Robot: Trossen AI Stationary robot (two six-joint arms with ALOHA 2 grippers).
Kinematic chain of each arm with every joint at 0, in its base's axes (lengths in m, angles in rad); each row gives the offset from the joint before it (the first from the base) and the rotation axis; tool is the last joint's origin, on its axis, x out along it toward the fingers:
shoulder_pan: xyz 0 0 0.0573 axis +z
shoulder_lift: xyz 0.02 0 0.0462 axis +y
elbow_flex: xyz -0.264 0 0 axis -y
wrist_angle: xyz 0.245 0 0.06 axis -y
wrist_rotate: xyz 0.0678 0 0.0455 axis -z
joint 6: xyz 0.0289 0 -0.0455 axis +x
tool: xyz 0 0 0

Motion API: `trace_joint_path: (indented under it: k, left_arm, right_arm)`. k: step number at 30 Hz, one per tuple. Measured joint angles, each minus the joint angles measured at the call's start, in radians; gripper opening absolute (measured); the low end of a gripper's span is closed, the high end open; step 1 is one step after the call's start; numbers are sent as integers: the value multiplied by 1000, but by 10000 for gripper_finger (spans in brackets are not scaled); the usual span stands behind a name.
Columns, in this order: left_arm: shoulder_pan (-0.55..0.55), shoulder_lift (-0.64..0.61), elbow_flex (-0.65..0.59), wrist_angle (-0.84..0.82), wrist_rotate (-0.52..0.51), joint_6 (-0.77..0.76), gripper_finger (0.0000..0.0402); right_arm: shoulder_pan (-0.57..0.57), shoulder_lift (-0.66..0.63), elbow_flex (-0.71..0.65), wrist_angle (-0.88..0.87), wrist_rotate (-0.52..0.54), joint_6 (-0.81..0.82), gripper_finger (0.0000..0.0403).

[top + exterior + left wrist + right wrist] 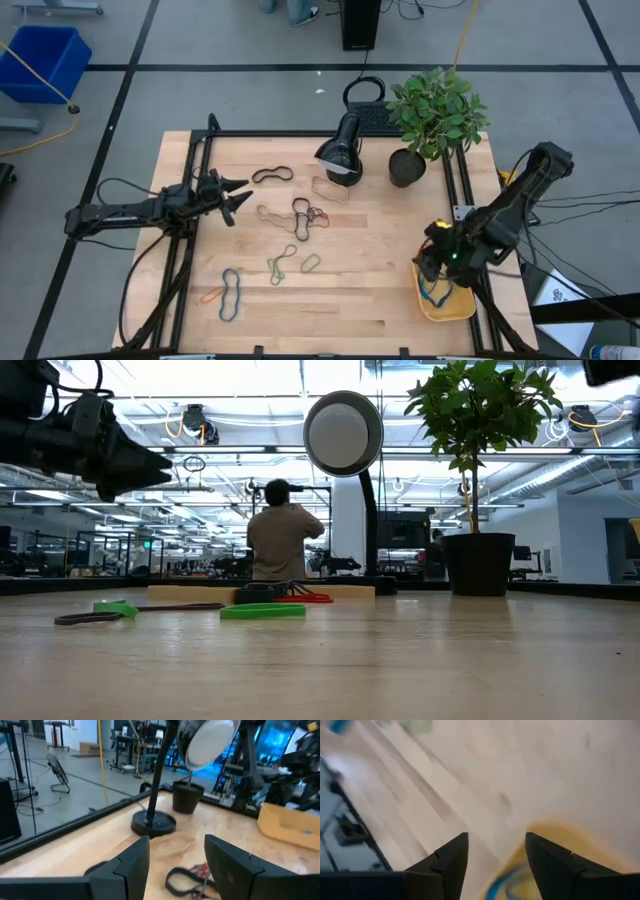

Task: Pick and place rubber bands into bin
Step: Put the green rubber band into the yellow bin

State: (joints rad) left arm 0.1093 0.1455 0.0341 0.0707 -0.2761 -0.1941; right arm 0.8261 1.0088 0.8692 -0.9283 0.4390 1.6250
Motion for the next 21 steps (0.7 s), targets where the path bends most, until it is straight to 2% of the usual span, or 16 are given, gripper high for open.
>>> trace_joint_path:
  k: [3, 7, 11, 15, 21]
  left_arm:
    - [0, 0, 0, 52, 8, -11, 196]
    - [0, 0, 0, 128, 22, -37, 196]
    - [0, 0, 0, 180, 102, -43, 195]
    - [0, 0, 0, 193, 160, -78, 196]
    - [0, 36, 7, 193, 202, -122, 195]
  right_arm:
    - [0, -53, 0, 32, 127, -115, 188]
    - [0, -100, 0, 110, 352, -329, 190]
    - [0, -132, 0, 168, 530, -526, 191]
    - [-28, -167, 0, 168, 549, -589, 188]
    - [-97, -187, 0, 187, 473, -698, 192]
